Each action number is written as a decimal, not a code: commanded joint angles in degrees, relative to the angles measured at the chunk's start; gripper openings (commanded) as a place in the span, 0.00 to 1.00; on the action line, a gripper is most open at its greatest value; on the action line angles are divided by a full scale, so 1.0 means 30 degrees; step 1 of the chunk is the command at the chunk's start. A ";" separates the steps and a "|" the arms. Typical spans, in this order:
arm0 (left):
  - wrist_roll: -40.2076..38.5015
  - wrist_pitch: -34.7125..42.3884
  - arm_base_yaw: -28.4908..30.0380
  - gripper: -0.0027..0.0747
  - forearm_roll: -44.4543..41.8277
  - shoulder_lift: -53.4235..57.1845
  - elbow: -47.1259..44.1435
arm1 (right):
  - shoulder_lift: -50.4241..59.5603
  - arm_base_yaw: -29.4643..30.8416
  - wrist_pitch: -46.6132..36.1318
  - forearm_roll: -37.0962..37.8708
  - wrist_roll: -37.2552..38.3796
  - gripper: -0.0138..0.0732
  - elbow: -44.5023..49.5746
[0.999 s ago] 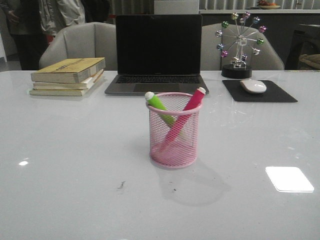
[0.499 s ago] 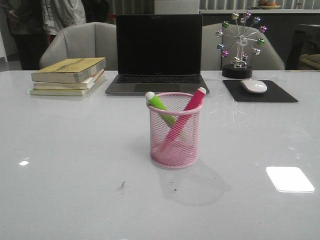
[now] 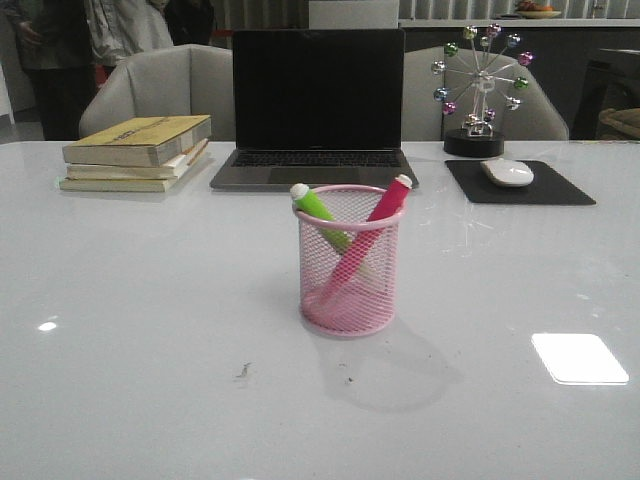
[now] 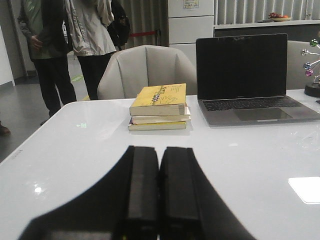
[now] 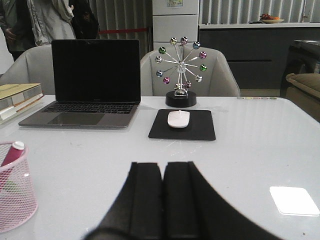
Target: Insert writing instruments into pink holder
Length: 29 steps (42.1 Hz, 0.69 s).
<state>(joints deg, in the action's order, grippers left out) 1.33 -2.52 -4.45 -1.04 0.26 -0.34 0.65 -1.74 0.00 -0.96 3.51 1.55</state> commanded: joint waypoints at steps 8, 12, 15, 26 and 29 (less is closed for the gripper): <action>-0.0056 0.1689 -0.0085 0.16 0.0212 0.0356 -0.0072 | 0.0365 -0.0022 -0.1377 0.0159 -0.0376 0.24 -0.0068; -0.0056 0.1689 -0.0085 0.16 0.0212 0.0356 -0.0072 | 0.0365 -0.0022 -0.1387 0.0136 -0.0376 0.24 -0.0068; -0.0056 0.1689 -0.0085 0.16 0.0212 0.0356 -0.0072 | 0.0365 -0.0022 -0.1387 0.0136 -0.0376 0.24 -0.0068; -0.0056 0.1689 -0.0085 0.16 0.0212 0.0356 -0.0072 | 0.0365 -0.0022 -0.1387 0.0136 -0.0376 0.24 -0.0068; -0.0056 0.1689 -0.0085 0.16 0.0212 0.0356 -0.0072 | 0.0365 -0.0022 -0.1387 0.0136 -0.0376 0.24 -0.0068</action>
<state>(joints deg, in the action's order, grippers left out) 1.33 -2.52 -4.45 -1.04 0.26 -0.34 0.65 -1.88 0.47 -0.84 3.07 1.55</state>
